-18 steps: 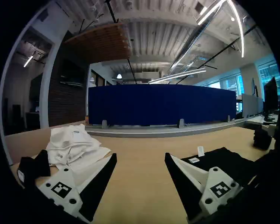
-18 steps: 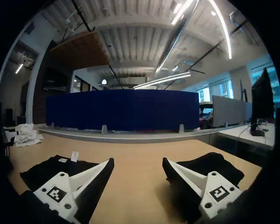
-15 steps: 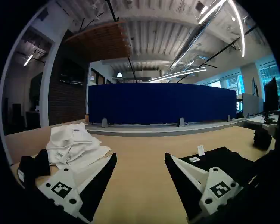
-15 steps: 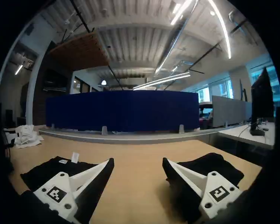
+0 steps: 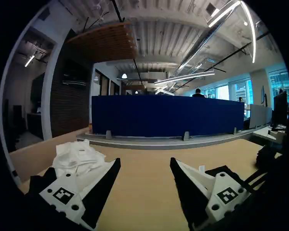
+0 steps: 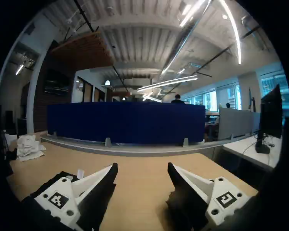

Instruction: Fold towel

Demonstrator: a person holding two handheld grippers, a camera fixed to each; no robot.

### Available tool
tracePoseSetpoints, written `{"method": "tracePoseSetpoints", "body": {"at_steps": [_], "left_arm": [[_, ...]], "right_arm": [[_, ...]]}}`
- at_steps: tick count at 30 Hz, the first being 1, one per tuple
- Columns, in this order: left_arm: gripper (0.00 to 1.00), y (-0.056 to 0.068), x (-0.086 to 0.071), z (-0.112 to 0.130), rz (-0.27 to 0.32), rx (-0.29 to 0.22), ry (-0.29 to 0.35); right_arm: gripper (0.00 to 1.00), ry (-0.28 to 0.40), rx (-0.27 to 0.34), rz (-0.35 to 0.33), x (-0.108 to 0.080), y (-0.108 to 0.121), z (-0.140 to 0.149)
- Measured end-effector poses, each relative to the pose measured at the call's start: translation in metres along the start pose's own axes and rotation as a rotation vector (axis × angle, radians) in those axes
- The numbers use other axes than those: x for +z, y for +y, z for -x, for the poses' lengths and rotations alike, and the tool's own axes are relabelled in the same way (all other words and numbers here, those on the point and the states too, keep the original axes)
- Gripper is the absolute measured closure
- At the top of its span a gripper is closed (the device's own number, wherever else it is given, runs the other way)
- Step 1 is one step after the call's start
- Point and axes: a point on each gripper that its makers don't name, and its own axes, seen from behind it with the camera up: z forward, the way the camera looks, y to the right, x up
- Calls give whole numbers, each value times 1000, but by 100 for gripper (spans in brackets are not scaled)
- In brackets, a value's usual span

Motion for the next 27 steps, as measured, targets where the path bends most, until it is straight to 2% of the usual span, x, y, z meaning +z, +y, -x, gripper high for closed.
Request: {"method": "tracePoseSetpoints", "body": {"at_steps": [9, 15, 21, 27], "left_arm": [[5, 6, -8, -63, 19, 22, -27], [5, 8, -6, -92, 38, 38, -44], [5, 26, -2, -99, 117, 55, -89], [5, 45, 2, -90, 217, 107, -160]], "right_arm": [[0, -3, -12, -1, -3, -6, -66], [0, -12, -30, 3, -4, -4, -92], [0, -51, -68, -49, -3, -15, -101], [0, -148, -119, -145, -6, -34, -89]]}}
